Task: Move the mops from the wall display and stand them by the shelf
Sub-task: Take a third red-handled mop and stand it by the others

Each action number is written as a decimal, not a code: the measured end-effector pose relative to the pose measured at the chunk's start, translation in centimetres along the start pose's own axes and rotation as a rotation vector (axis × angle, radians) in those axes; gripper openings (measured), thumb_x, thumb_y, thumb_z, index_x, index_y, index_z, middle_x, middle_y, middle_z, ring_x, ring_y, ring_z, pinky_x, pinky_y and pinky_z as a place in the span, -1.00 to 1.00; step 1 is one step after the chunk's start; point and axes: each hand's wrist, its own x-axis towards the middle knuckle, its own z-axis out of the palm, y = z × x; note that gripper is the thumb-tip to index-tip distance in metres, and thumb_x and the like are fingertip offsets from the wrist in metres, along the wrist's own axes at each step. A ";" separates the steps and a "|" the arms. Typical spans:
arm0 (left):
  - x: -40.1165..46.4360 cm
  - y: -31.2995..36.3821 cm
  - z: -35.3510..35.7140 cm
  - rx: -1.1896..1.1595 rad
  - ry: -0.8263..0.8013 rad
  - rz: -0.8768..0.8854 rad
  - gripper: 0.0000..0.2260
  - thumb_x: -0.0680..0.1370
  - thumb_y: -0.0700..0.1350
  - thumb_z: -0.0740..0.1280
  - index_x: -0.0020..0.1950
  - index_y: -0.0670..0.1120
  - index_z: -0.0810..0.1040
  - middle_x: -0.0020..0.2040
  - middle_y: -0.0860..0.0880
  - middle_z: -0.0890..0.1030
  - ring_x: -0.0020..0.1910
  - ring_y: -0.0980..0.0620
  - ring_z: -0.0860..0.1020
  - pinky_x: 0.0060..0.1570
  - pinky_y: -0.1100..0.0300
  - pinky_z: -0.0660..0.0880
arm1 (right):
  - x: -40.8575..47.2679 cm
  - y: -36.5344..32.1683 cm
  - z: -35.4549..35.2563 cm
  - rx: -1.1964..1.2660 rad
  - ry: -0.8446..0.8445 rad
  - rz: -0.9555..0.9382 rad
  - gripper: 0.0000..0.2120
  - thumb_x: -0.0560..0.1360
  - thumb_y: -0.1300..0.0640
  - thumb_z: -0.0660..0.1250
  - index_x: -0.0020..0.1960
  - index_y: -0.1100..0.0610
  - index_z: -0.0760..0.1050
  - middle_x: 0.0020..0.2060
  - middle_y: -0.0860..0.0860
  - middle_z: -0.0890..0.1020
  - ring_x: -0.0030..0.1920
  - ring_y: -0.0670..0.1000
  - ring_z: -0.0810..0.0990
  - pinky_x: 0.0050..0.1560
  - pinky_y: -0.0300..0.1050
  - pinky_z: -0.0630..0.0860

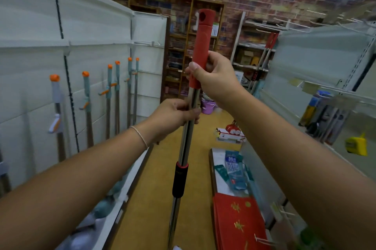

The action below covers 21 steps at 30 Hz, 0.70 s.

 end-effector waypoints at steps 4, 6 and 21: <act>7.2 -2.1 -1.0 -0.082 -0.051 0.005 -0.92 0.51 -0.11 0.40 -0.03 -0.08 0.63 -0.05 -0.17 0.69 -0.02 -0.08 0.67 0.12 0.02 0.55 | 5.6 3.7 0.2 -0.071 0.042 0.005 -0.82 0.57 0.11 0.35 0.13 0.01 0.41 0.00 0.08 0.67 0.03 0.03 0.67 -0.05 -0.11 0.64; 11.1 -2.7 -1.5 -0.105 -0.084 -0.008 -0.91 0.51 -0.13 0.41 -0.02 -0.11 0.64 -0.05 -0.18 0.69 -0.02 -0.10 0.67 0.15 -0.03 0.55 | 8.6 5.1 0.0 -0.092 0.071 0.021 -0.82 0.58 0.13 0.34 0.16 0.05 0.41 0.00 0.11 0.67 0.02 0.06 0.68 -0.04 -0.09 0.65; 37.0 -8.3 0.7 -0.045 -0.180 0.047 -0.80 0.55 -0.13 0.37 0.08 -0.23 0.60 -0.05 -0.19 0.68 -0.07 -0.06 0.66 -0.10 0.23 0.52 | 27.7 19.7 -5.7 -0.195 0.246 0.063 -0.87 0.56 0.12 0.36 0.08 0.02 0.47 -0.03 0.07 0.68 0.02 0.02 0.68 0.06 0.04 0.64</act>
